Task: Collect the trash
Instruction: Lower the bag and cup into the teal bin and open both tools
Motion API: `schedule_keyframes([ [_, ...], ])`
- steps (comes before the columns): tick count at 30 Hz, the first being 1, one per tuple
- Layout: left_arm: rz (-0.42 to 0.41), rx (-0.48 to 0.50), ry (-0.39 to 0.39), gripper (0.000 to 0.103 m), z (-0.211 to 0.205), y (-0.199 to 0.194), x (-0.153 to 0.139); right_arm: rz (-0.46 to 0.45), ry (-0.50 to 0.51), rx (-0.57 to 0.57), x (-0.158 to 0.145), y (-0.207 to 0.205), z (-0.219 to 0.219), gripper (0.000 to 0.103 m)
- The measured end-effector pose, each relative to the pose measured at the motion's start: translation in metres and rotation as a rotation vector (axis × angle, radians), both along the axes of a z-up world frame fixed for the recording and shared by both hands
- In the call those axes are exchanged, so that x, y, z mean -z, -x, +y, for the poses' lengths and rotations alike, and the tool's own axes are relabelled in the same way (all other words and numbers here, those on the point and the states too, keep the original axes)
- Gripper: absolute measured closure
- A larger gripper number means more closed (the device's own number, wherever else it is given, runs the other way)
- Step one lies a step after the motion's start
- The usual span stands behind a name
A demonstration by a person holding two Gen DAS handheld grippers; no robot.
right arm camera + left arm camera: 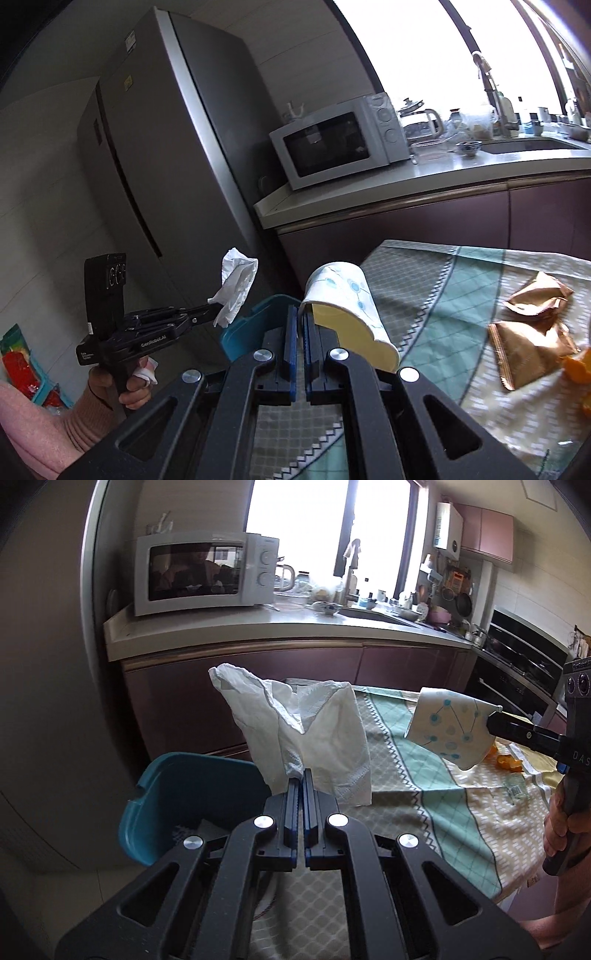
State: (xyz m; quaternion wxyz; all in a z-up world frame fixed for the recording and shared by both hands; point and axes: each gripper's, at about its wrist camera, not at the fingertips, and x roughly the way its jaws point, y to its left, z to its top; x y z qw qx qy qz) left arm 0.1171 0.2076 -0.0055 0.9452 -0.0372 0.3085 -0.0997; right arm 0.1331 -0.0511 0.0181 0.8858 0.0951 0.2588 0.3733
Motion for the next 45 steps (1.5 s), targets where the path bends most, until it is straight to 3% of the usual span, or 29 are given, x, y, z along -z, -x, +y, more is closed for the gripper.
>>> schedule_keyframes([
  [9, 0.109, -0.101, 0.025, 0.101, 0.062, -0.011, 0.044, 0.044, 0.09, -0.168, 0.007, -0.039, 0.104, 0.101],
  [17, 0.19, -0.138, 0.036, 0.101, 0.085, -0.024, 0.08, 0.103, 0.155, -0.209, 0.027, -0.071, 0.159, 0.101],
  [31, 0.29, -0.139, 0.04, 0.1, 0.089, -0.052, 0.119, 0.175, 0.222, -0.21, 0.055, -0.112, 0.209, 0.1],
  [45, 0.33, -0.149, 0.045, 0.095, 0.076, -0.07, 0.138, 0.212, 0.265, -0.18, 0.074, -0.13, 0.22, 0.094],
])
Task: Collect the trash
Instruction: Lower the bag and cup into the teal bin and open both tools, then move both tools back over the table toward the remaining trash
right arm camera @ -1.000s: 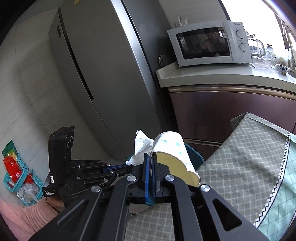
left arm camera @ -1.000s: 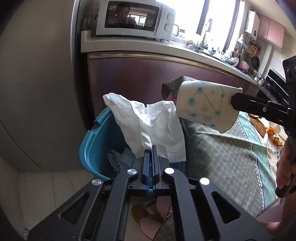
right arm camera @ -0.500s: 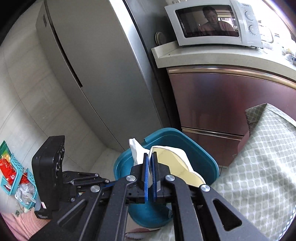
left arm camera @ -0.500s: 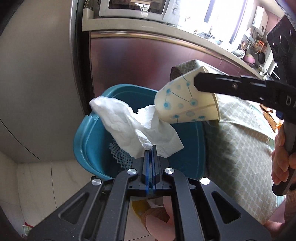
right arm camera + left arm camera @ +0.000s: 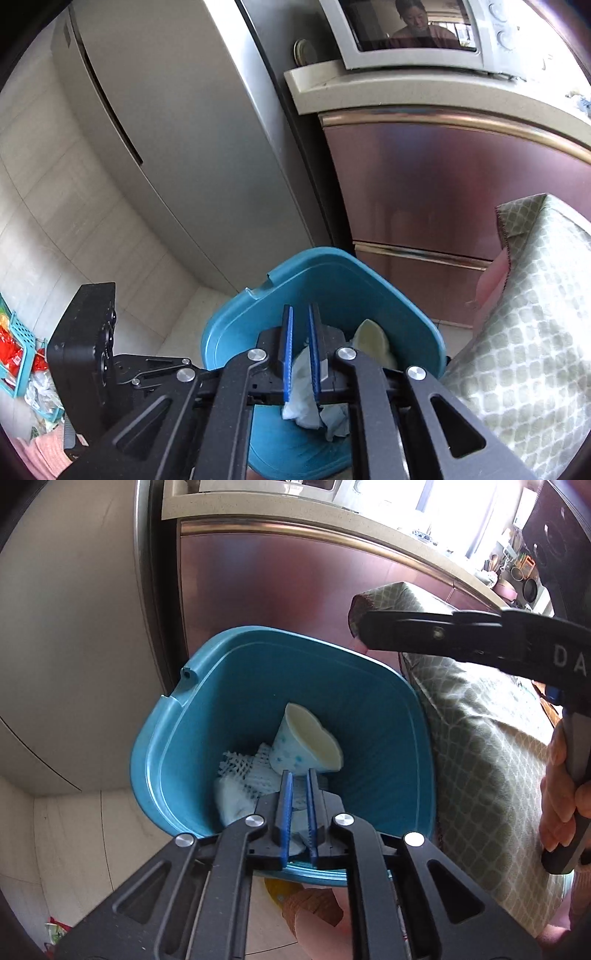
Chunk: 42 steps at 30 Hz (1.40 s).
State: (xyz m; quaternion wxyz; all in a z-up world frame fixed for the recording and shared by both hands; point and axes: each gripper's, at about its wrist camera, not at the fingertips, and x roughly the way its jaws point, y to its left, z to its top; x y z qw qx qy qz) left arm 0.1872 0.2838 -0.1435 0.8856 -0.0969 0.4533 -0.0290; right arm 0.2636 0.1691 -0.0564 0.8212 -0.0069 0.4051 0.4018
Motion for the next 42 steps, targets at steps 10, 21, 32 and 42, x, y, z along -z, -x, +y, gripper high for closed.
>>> schedule_keyframes([
  [10, -0.159, 0.053, -0.019, 0.076, -0.026, 0.02, -0.044, -0.019, -0.055, 0.011, -0.008, 0.031, -0.047, 0.084],
  [21, -0.293, 0.229, 0.008, 0.069, -0.106, 0.024, -0.096, -0.106, -0.131, 0.198, -0.037, 0.086, -0.176, 0.074],
  [32, -0.281, 0.488, 0.081, 0.064, -0.239, 0.035, -0.108, -0.124, -0.134, 0.575, -0.033, 0.15, -0.349, 0.065],
  [42, -0.18, 0.724, 0.141, 0.063, -0.357, 0.051, -0.077, -0.096, -0.102, 0.877, -0.011, 0.178, -0.478, 0.058],
])
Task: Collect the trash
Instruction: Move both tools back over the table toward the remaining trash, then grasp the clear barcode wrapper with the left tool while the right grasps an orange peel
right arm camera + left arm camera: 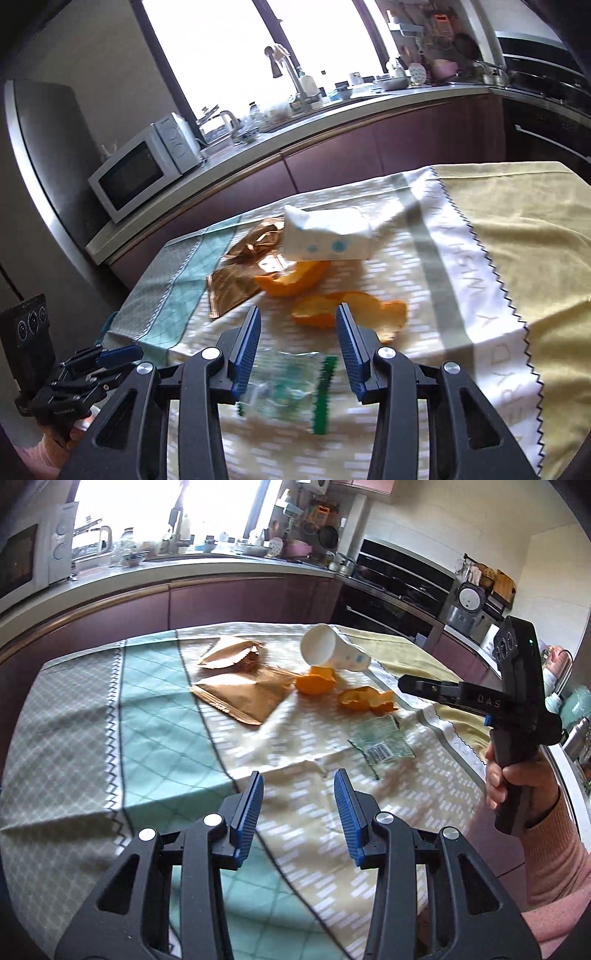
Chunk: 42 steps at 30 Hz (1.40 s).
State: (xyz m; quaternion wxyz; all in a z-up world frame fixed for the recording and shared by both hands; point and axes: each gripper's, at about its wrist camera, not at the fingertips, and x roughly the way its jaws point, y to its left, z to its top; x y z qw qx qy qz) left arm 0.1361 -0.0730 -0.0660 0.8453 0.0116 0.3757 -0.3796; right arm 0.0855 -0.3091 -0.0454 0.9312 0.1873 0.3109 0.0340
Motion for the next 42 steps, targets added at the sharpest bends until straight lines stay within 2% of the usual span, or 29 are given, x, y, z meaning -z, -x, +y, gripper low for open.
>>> schedule_keyframes([
  [4, 0.036, 0.051, -0.005, 0.06, -0.034, 0.001, 0.008, 0.036, -0.007, 0.05, 0.014, -0.003, -0.027, 0.053],
  [8, 0.085, 0.081, -0.008, 0.058, -0.062, -0.003, 0.016, 0.079, -0.039, 0.061, 0.031, -0.011, -0.045, 0.053],
  [17, 0.189, 0.105, -0.011, 0.057, -0.096, -0.02, 0.032, 0.112, -0.091, 0.014, 0.041, -0.03, -0.055, 0.053],
  [21, 0.202, 0.111, -0.017, 0.057, -0.108, -0.024, 0.034, 0.121, -0.092, -0.013, 0.041, -0.035, -0.054, 0.053],
  [24, 0.212, 0.112, -0.016, 0.057, -0.114, -0.026, 0.034, 0.122, -0.091, -0.037, 0.04, -0.037, -0.051, 0.061],
  [27, 0.235, 0.118, -0.002, 0.069, -0.116, -0.03, 0.036, 0.13, -0.11, -0.057, 0.043, -0.039, -0.05, 0.076],
  [29, 0.251, 0.115, 0.001, 0.085, -0.117, -0.032, 0.038, 0.131, -0.118, -0.062, 0.043, -0.038, -0.05, 0.085],
  [30, 0.261, 0.115, 0.005, 0.088, -0.117, -0.033, 0.039, 0.13, -0.121, -0.066, 0.043, -0.038, -0.05, 0.091],
  [32, 0.276, 0.115, 0.013, 0.099, -0.117, -0.035, 0.042, 0.129, -0.124, -0.071, 0.044, -0.036, -0.049, 0.096],
  [36, 0.28, 0.119, 0.025, 0.101, -0.117, -0.034, 0.043, 0.12, -0.125, -0.077, 0.045, -0.031, -0.045, 0.098],
  [39, 0.283, 0.126, 0.033, 0.1, -0.118, -0.035, 0.04, 0.111, -0.134, -0.08, 0.044, -0.027, -0.043, 0.099],
  [41, 0.293, 0.12, 0.038, 0.069, -0.117, -0.037, 0.04, 0.104, -0.136, -0.08, 0.043, -0.024, -0.041, 0.099],
  [42, 0.287, 0.117, 0.048, 0.066, -0.116, -0.037, 0.039, 0.102, -0.14, -0.082, 0.043, -0.023, -0.04, 0.099],
])
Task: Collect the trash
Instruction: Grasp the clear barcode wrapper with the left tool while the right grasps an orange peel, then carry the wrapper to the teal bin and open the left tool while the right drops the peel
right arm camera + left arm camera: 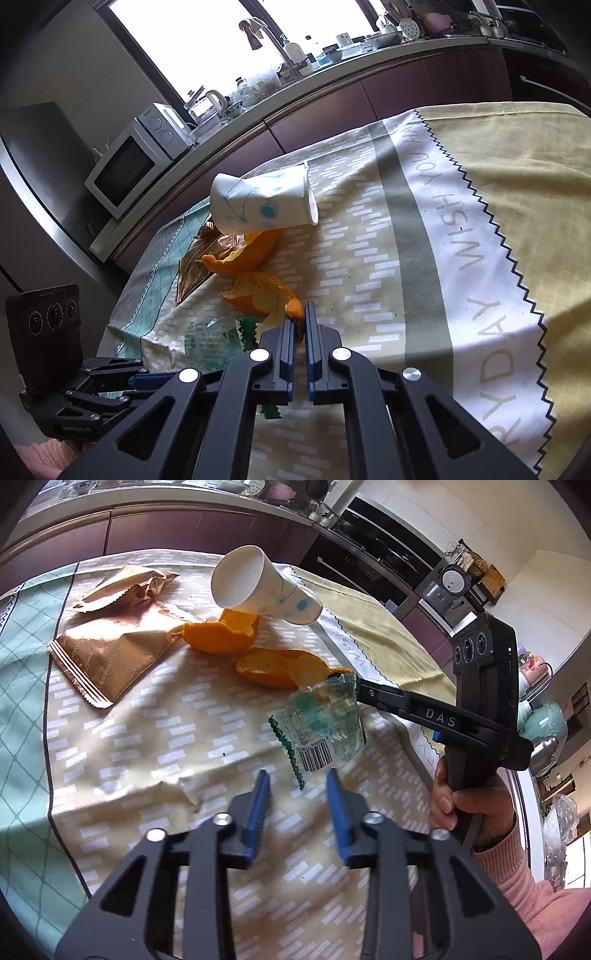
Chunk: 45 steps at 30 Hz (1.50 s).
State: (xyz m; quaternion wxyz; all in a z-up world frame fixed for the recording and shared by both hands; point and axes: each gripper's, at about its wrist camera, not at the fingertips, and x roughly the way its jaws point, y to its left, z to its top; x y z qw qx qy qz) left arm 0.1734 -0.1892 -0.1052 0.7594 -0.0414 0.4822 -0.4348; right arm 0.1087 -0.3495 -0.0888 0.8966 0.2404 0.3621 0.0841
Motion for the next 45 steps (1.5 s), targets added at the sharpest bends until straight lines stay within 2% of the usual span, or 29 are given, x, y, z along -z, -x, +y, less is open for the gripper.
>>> schedule_keyframes([
  [3, -0.001, -0.008, 0.006, 0.059, 0.003, -0.003, -0.002, -0.003, -0.007, -0.001, 0.0, 0.0, 0.0, 0.099],
  [7, 0.014, -0.012, 0.007, 0.058, -0.003, -0.012, -0.002, -0.007, -0.014, -0.009, -0.001, 0.001, 0.003, 0.099],
  [9, 0.028, -0.01, 0.008, 0.062, -0.008, -0.017, 0.0, -0.01, -0.02, -0.01, -0.001, 0.002, 0.005, 0.099],
  [11, 0.032, 0.002, 0.007, 0.074, -0.013, -0.019, 0.001, -0.012, -0.023, -0.011, -0.001, 0.002, 0.006, 0.099],
  [14, 0.021, 0.007, 0.011, 0.084, -0.018, -0.016, -0.002, -0.015, -0.029, -0.011, -0.001, 0.003, 0.007, 0.099],
  [19, -0.011, -0.001, 0.021, 0.09, -0.013, -0.01, -0.009, -0.026, -0.044, -0.009, -0.003, 0.006, 0.008, 0.099],
  [23, -0.041, -0.02, 0.028, 0.09, 0.006, -0.004, -0.017, -0.048, -0.053, -0.023, -0.006, 0.01, 0.014, 0.099],
  [30, -0.109, -0.082, 0.036, 0.091, 0.058, 0.008, -0.04, -0.089, -0.064, -0.046, -0.02, 0.01, 0.032, 0.099],
  [36, -0.152, -0.153, 0.042, 0.091, 0.12, 0.018, -0.055, -0.133, -0.064, -0.094, -0.04, 0.009, 0.055, 0.099],
  [45, -0.208, -0.356, 0.007, 0.091, 0.242, 0.027, -0.072, -0.193, -0.073, -0.265, -0.072, -0.013, 0.127, 0.099],
])
